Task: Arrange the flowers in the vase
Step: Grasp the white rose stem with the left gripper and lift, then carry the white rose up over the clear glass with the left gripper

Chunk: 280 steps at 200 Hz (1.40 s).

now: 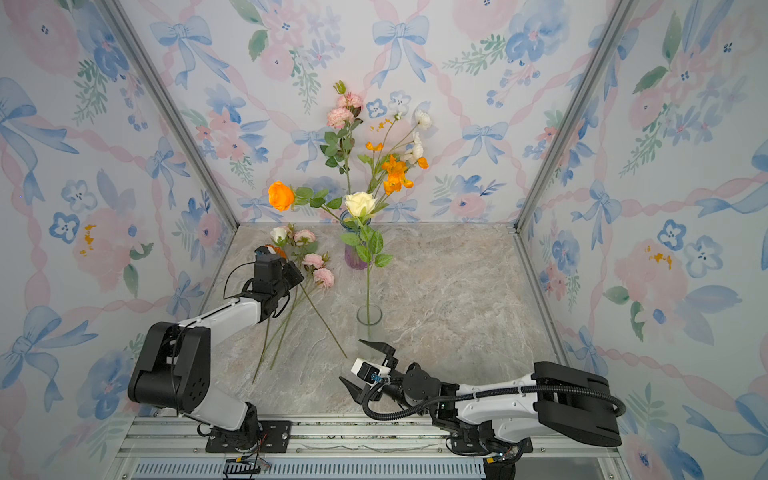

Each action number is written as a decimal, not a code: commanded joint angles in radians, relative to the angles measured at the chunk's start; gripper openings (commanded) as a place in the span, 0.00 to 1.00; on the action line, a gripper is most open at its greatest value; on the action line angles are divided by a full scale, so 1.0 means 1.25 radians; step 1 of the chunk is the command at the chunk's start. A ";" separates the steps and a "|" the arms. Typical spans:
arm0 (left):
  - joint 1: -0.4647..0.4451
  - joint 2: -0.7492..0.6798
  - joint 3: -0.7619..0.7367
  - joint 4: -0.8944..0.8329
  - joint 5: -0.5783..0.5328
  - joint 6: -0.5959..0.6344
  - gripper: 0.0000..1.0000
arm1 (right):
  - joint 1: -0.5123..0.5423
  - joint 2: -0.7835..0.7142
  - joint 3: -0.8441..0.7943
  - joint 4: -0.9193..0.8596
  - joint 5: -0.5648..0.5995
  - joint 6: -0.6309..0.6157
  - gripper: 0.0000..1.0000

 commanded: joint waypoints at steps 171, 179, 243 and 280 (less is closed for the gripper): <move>-0.404 -0.483 0.081 0.439 -0.039 0.403 0.00 | -0.156 -0.238 -0.080 -0.063 -0.008 0.108 0.97; -0.410 -0.461 0.094 0.468 -0.036 0.416 0.00 | -0.156 -0.238 -0.080 -0.062 -0.012 0.108 0.97; -0.445 -0.308 0.139 0.559 -0.018 0.454 0.00 | -0.159 -0.227 -0.077 -0.062 -0.024 0.113 0.97; -0.482 -0.282 0.076 0.589 -0.038 0.457 0.00 | -0.160 -0.226 -0.075 -0.063 -0.027 0.115 0.97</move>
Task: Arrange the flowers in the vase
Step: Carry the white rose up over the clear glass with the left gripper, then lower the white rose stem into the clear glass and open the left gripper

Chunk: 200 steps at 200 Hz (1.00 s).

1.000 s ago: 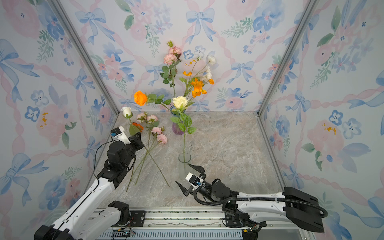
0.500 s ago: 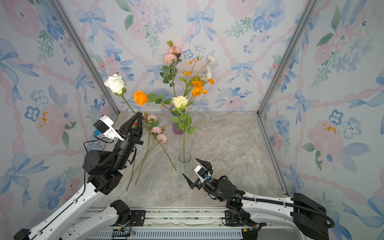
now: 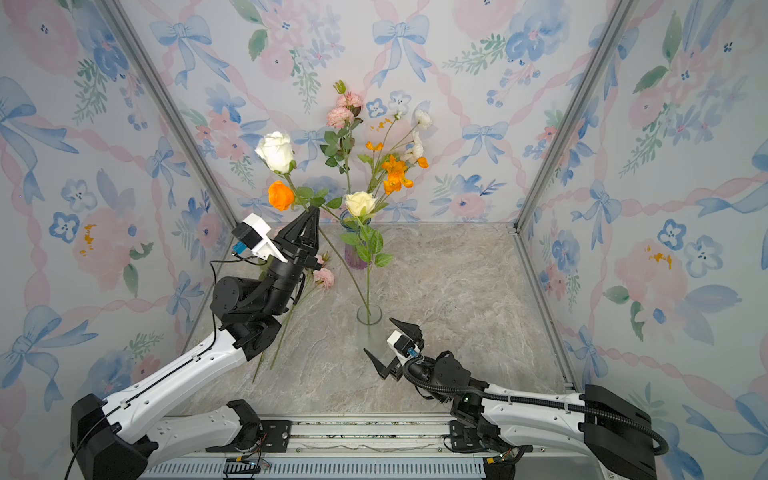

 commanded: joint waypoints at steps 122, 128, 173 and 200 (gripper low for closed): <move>-0.105 0.112 -0.328 0.336 -0.115 -0.043 0.00 | -0.008 0.014 0.004 0.001 -0.028 0.017 0.97; -0.108 0.117 -0.331 0.336 -0.114 -0.043 0.00 | -0.008 0.014 0.004 0.002 -0.028 0.017 0.97; -0.131 0.146 -0.354 0.337 -0.103 -0.045 0.02 | -0.008 0.019 0.006 0.000 -0.029 0.017 0.97; -0.138 0.142 -0.372 0.336 -0.108 -0.050 0.08 | -0.008 0.022 0.008 0.000 -0.034 0.018 0.97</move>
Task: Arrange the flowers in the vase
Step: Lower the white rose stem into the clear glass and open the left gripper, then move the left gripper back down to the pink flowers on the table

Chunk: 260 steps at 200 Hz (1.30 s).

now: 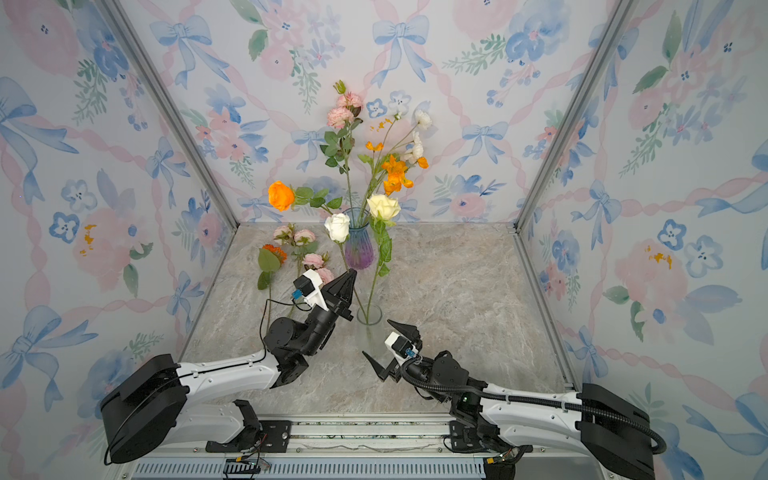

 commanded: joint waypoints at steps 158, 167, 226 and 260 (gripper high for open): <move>0.007 -0.104 -0.024 -0.264 0.046 -0.035 0.98 | -0.008 -0.021 0.003 -0.013 -0.034 0.020 0.97; 0.010 -0.117 -0.040 -0.265 0.044 -0.033 0.98 | -0.007 -0.025 0.004 -0.016 -0.036 0.019 0.97; 0.079 -0.264 -0.085 -0.477 0.113 -0.004 0.98 | 0.037 -0.035 0.013 -0.037 -0.034 -0.019 0.97; 0.138 -0.365 -0.090 -0.644 0.067 -0.030 0.98 | 0.077 -0.027 0.013 -0.020 -0.005 -0.043 0.97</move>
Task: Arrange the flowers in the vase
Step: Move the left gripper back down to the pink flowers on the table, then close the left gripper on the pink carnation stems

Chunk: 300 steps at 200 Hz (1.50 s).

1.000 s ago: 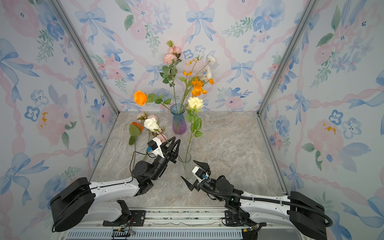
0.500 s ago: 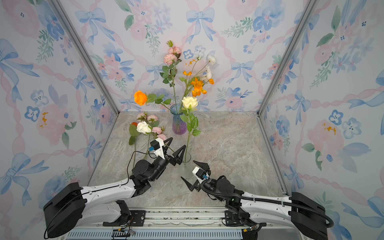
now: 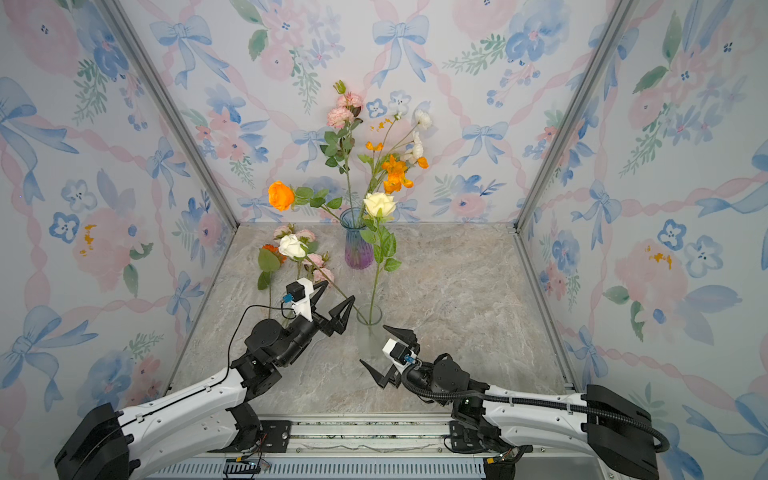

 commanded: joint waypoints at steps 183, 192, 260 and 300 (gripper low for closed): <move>0.471 0.516 0.318 -0.436 -0.019 -0.166 0.42 | 0.193 0.326 0.111 0.191 0.129 -0.089 0.97; 0.474 0.542 0.334 -0.436 -0.021 -0.163 0.42 | 0.194 0.330 0.113 0.191 0.130 -0.092 0.97; 0.481 0.685 0.410 -0.439 -0.029 -0.142 0.41 | 0.158 0.317 0.120 0.147 0.078 -0.052 0.97; 0.495 0.721 0.433 -0.441 -0.003 -0.152 0.39 | 0.145 0.311 0.119 0.142 0.069 -0.043 0.97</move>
